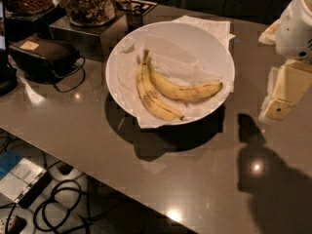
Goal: Pick banana from white bowl
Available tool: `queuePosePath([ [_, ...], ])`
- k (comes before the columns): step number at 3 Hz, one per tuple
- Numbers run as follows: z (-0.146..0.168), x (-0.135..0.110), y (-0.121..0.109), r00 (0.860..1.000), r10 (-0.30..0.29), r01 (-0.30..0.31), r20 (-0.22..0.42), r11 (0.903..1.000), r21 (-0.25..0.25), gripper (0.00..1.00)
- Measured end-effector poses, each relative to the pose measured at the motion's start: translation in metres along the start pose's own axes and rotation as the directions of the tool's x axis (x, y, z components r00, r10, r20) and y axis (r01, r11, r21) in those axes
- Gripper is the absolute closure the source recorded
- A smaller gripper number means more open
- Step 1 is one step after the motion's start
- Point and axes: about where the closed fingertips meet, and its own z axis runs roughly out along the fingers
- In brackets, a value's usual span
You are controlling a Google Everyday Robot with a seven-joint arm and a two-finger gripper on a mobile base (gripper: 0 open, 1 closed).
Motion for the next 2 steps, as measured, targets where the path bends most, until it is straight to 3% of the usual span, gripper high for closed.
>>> queuePosePath([
  [1,0.013,-0.013,-0.003,0.999,0.003,-0.005,-0.032,0.9988,-0.048,0.0],
  [2,0.027,-0.029,0.0,0.997,-0.043,0.037,-0.063,0.996,-0.082,0.0],
])
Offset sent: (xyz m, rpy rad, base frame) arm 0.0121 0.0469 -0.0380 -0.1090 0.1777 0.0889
